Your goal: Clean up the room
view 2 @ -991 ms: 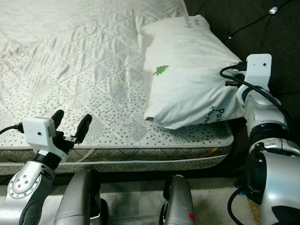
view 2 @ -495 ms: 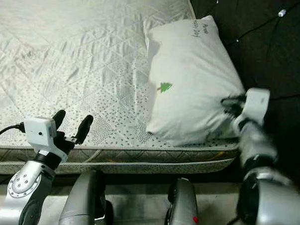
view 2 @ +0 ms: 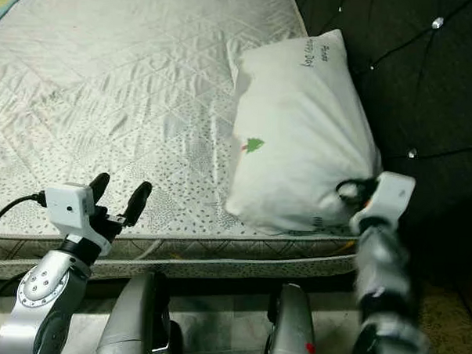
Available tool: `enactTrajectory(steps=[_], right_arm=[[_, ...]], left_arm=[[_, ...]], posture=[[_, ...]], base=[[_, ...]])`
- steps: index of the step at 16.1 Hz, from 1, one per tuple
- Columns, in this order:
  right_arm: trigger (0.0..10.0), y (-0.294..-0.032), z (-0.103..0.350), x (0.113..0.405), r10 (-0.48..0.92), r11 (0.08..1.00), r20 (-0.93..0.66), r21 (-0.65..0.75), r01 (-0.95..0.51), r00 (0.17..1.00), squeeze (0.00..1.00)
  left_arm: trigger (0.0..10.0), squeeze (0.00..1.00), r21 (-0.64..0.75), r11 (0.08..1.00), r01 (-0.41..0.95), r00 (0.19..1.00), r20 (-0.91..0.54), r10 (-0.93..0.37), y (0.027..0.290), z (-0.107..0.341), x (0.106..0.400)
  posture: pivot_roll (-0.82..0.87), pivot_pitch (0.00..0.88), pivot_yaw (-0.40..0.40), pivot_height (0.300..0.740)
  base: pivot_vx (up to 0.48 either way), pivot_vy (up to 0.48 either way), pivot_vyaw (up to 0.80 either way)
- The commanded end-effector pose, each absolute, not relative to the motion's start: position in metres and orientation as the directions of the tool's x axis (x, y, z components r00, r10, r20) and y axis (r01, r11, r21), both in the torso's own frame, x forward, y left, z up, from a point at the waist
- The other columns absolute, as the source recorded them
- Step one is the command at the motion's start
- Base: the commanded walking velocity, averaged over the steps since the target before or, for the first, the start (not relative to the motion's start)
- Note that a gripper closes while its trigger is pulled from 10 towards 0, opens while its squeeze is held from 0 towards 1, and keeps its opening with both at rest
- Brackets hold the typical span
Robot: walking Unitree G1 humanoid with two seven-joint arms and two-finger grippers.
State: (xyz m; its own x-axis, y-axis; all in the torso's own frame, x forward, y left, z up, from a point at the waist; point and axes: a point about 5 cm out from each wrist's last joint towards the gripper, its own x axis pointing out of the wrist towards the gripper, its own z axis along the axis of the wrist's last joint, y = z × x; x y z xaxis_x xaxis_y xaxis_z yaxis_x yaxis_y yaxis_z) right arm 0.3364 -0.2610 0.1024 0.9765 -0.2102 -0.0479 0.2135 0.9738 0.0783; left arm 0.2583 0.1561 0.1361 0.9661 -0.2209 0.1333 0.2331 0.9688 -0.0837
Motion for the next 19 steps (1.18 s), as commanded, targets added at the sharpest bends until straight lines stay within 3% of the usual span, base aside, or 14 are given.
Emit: enactTrajectory(steps=[1,6,10,12,15,19], right_arm=[[0.0,-0.248,0.078,0.324,-0.181,0.977,-0.13,0.09,0.194,0.975,0.0],[0.0,-0.236,0.073,0.31,-0.174,0.978,-0.136,0.095,0.188,0.975,0.0],[0.0,-0.244,0.09,0.325,-0.172,0.982,-0.123,0.059,0.18,0.977,0.0],[0.0,-0.262,0.116,0.343,-0.135,0.99,-0.085,-0.044,0.131,0.987,0.0],[0.0,-0.306,0.162,0.358,-0.197,0.979,-0.058,-0.054,0.194,0.979,0.0],[0.0,-0.342,0.196,0.355,-0.297,0.952,0.018,-0.064,0.298,0.955,0.0]], left_arm=[[10.0,0.0,-0.079,0.971,0.225,0.969,0.121,-0.215,0.158,0.133,0.257],[10.0,0.0,-0.079,0.97,0.23,0.968,0.125,-0.219,0.158,0.133,0.259],[10.0,0.0,-0.083,0.97,0.227,0.968,0.13,-0.215,0.156,0.134,0.261],[10.0,0.0,-0.084,0.97,0.226,0.967,0.137,-0.213,0.156,0.136,0.261],[10.0,0.0,-0.084,0.973,0.214,0.97,0.138,-0.201,0.158,0.136,0.259],[10.0,0.0,-0.085,0.973,0.212,0.97,0.136,-0.2,0.157,0.135,0.257]], posture=[[0.03,0.14,0.048,0.577],[0.03,0.141,0.049,0.577],[0.03,0.144,0.044,0.577],[0.03,0.146,0.041,0.577],[0.04,0.147,0.033,0.577],[0.04,0.148,0.035,0.577]], base=[[0.0,0.0,0.0],[0.0,0.0,0.0],[0.0,0.0,0.0],[0.0,0.0,0.0],[0.0,0.0,0.0],[0.0,0.0,0.0]])
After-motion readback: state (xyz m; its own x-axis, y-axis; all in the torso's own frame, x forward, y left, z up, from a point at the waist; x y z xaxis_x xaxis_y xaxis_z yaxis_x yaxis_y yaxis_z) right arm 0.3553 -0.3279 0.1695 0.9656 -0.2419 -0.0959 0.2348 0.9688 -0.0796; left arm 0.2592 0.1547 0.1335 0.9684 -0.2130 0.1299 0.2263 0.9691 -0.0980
